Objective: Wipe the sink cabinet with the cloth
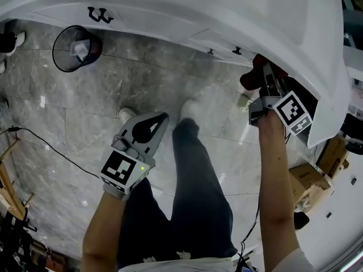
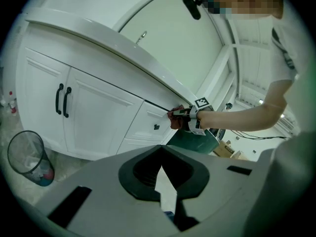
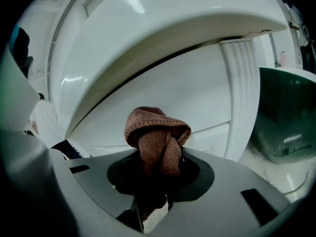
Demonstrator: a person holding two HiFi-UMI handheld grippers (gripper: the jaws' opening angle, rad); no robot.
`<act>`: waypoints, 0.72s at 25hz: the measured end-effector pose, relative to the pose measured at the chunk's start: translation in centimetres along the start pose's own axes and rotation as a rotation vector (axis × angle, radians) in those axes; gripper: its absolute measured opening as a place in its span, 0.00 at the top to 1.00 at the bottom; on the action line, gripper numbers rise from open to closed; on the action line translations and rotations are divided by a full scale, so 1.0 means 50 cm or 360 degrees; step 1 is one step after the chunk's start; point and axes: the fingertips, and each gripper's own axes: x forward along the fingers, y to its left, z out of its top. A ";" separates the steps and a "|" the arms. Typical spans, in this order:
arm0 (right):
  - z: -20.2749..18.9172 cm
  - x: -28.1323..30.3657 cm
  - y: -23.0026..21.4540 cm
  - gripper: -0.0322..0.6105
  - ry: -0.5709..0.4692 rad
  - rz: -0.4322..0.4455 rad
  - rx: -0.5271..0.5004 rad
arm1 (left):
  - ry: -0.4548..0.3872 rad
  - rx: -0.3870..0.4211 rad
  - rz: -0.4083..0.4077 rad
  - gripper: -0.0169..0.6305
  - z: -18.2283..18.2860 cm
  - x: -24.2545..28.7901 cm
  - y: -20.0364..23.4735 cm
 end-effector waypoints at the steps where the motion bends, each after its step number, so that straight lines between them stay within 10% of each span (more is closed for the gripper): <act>1: -0.005 0.007 0.016 0.76 0.0004 0.0017 0.0005 | -0.0002 -0.0008 0.0007 0.96 0.000 -0.004 0.005; 18: -0.088 0.116 0.275 0.76 0.0117 0.0365 0.0088 | -0.0056 -0.0112 0.0100 0.96 -0.013 -0.045 0.062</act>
